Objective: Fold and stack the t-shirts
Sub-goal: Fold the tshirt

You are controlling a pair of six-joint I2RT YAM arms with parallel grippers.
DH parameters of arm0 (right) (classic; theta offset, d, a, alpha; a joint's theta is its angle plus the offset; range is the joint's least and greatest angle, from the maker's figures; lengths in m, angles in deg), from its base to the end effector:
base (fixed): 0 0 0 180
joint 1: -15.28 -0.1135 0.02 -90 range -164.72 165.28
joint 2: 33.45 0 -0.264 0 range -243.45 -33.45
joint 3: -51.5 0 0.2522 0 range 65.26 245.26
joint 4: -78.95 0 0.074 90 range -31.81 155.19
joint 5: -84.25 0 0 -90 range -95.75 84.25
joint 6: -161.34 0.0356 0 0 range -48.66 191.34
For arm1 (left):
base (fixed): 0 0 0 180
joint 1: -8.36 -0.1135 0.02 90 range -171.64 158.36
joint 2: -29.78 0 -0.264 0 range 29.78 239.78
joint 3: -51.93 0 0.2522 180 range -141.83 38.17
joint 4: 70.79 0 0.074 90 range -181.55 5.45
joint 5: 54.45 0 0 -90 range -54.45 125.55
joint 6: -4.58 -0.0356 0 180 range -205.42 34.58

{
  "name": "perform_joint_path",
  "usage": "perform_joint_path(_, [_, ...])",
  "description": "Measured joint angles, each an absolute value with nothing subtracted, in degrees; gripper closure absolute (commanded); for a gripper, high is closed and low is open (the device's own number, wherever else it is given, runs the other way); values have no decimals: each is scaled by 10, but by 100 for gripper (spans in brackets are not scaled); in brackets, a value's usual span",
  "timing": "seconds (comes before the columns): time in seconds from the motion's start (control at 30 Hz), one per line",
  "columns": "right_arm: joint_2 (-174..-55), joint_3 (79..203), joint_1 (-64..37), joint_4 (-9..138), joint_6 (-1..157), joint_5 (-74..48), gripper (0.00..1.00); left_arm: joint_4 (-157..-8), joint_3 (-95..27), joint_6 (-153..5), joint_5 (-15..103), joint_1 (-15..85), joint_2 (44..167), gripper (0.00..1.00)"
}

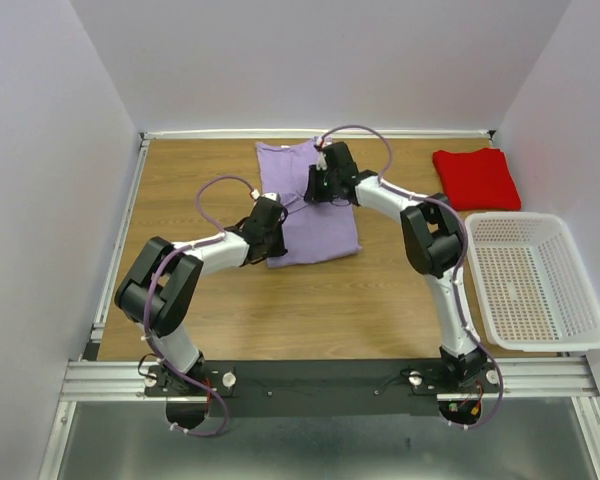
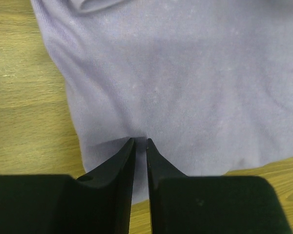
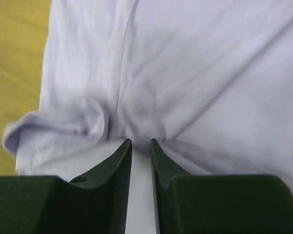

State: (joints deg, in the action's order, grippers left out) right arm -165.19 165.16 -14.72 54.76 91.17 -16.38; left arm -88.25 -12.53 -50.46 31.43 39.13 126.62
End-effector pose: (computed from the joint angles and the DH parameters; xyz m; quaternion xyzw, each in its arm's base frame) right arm 0.4437 0.2638 0.1589 -0.1180 0.9037 0.2465 0.3297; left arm 0.2892 -0.1692 0.1569 -0.0466 0.9375 -0.1578 0.3065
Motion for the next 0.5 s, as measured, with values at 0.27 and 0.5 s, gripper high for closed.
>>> perform_joint_path(0.27, [-1680, 1747, -129, 558, 881, -168, 70, -887, -111, -513, 319, 391, 1249, 77])
perform_joint_path(0.5, [-1595, 1638, -145, 565, 877, -253, 69, -919, -100, -514, 319, 391, 1196, 77])
